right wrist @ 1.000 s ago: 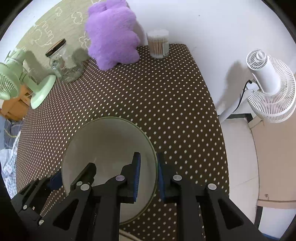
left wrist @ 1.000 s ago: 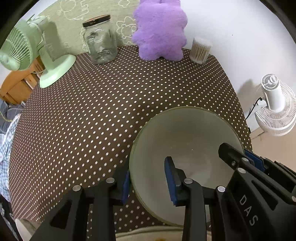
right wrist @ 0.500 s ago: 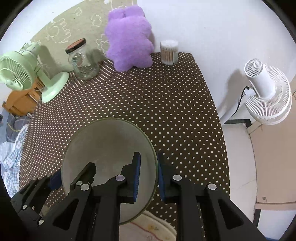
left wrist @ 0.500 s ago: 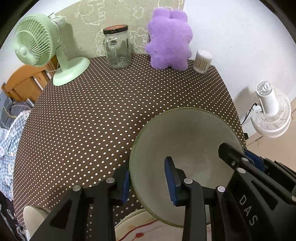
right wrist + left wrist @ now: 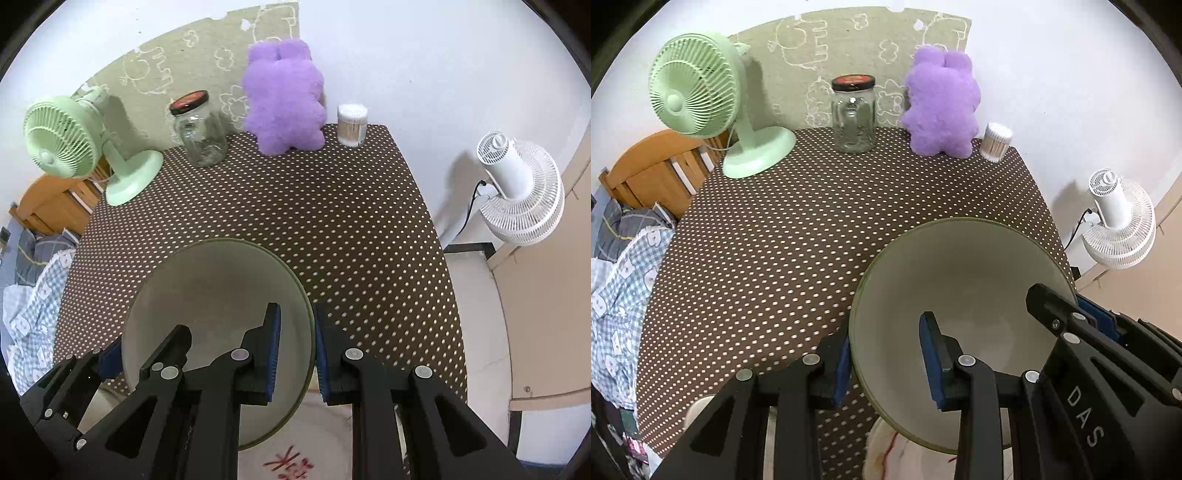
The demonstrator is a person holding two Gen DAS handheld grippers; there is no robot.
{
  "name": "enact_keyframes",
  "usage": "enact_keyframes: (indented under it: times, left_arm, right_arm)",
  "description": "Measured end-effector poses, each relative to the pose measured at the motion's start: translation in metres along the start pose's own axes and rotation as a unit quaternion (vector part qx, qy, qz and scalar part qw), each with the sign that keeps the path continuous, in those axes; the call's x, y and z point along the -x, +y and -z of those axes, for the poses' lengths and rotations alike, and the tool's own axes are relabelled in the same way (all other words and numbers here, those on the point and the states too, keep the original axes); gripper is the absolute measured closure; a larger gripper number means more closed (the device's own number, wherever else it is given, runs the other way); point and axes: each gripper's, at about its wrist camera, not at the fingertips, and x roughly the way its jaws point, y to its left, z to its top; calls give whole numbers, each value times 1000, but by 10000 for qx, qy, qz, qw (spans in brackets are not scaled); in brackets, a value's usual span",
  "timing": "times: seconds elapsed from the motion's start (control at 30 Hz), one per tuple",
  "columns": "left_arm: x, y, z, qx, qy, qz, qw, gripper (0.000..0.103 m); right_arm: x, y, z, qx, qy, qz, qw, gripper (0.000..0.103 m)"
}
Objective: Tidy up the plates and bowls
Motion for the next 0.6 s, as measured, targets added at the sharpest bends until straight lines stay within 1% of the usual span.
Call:
enact_keyframes:
  times: [0.1,0.3,0.6]
  left_arm:
    - [9,10,4,-22,-26,52,10000,71]
    - [23,31,15,-69,-87,87,9999,71]
    - [40,71,32,-67,-144,31,9999,71]
  right_arm:
    - [9,10,6,-58,-29,-3,10000,80]
    - [25,32,20,-96,-101,33,9999,80]
    - [38,73,43,-70,-141,-25,9999,80]
